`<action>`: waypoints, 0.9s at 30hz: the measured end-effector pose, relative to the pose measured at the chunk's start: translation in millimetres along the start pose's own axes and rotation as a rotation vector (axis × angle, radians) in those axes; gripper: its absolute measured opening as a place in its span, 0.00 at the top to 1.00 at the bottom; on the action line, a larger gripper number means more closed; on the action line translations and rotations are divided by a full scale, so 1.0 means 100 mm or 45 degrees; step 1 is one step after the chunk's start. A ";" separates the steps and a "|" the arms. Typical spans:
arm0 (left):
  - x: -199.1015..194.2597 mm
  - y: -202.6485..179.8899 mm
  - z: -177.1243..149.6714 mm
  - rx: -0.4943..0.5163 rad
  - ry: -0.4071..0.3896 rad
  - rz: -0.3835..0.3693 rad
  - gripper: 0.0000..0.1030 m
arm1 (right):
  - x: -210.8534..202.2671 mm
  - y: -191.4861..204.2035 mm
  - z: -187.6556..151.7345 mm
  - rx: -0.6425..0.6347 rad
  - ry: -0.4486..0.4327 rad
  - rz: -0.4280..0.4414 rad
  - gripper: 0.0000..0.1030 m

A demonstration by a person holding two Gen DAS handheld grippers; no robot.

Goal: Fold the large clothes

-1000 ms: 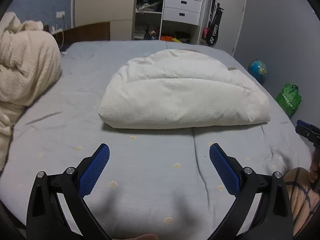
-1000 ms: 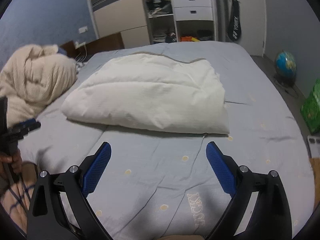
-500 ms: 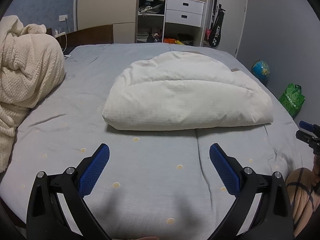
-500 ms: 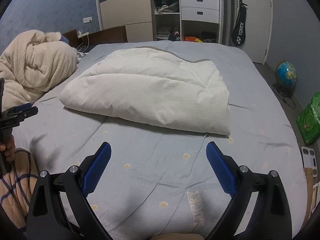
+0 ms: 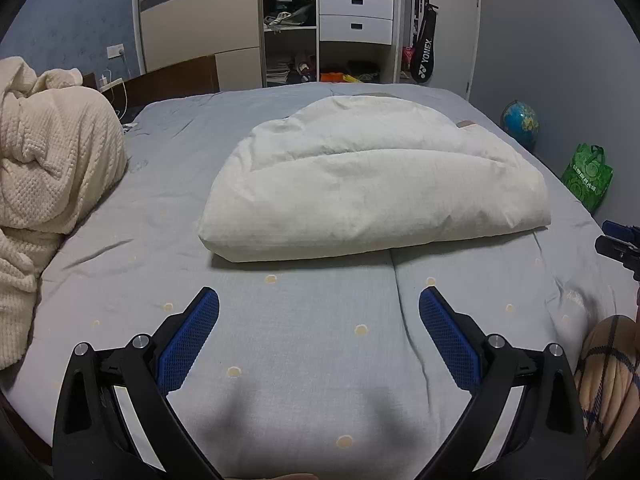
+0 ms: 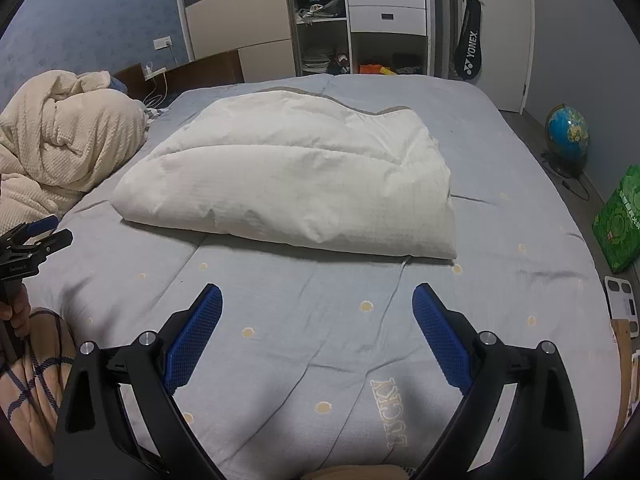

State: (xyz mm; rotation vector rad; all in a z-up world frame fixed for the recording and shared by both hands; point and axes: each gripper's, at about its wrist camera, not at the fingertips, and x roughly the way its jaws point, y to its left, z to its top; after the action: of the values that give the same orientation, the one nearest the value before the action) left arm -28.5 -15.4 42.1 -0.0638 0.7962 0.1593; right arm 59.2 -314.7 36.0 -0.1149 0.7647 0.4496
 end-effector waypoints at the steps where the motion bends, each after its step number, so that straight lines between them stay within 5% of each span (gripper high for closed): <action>1: 0.00 0.00 0.00 0.000 0.001 0.000 0.06 | 0.00 0.00 0.00 0.001 0.003 0.000 0.11; 27: -0.02 0.00 0.02 -0.019 -0.010 -0.006 0.06 | 0.02 0.00 -0.02 -0.002 0.012 -0.004 0.11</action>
State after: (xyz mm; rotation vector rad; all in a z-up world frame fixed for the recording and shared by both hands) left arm -28.2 -15.6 44.5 -0.0790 0.7870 0.1612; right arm 59.3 -314.0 33.2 -0.1198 0.7737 0.4465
